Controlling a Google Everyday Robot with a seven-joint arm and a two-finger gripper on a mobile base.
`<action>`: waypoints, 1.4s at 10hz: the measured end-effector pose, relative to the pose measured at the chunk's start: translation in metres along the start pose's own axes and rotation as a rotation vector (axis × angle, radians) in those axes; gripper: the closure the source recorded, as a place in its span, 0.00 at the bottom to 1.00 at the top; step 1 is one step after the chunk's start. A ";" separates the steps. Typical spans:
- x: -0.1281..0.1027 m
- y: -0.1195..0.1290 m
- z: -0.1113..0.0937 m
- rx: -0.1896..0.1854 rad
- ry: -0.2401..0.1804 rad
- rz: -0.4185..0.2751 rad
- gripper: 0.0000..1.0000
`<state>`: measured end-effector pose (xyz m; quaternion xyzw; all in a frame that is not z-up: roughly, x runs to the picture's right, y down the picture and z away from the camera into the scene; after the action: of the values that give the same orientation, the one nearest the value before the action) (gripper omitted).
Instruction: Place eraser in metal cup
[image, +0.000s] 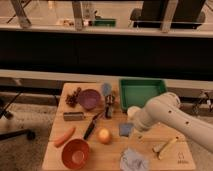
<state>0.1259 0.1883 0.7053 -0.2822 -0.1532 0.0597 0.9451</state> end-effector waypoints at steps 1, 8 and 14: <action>-0.005 -0.002 -0.001 -0.003 -0.009 -0.008 1.00; -0.030 -0.019 0.004 -0.022 -0.055 -0.044 1.00; -0.057 -0.045 0.020 -0.033 -0.064 -0.073 1.00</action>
<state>0.0665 0.1498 0.7313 -0.2898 -0.1944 0.0317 0.9366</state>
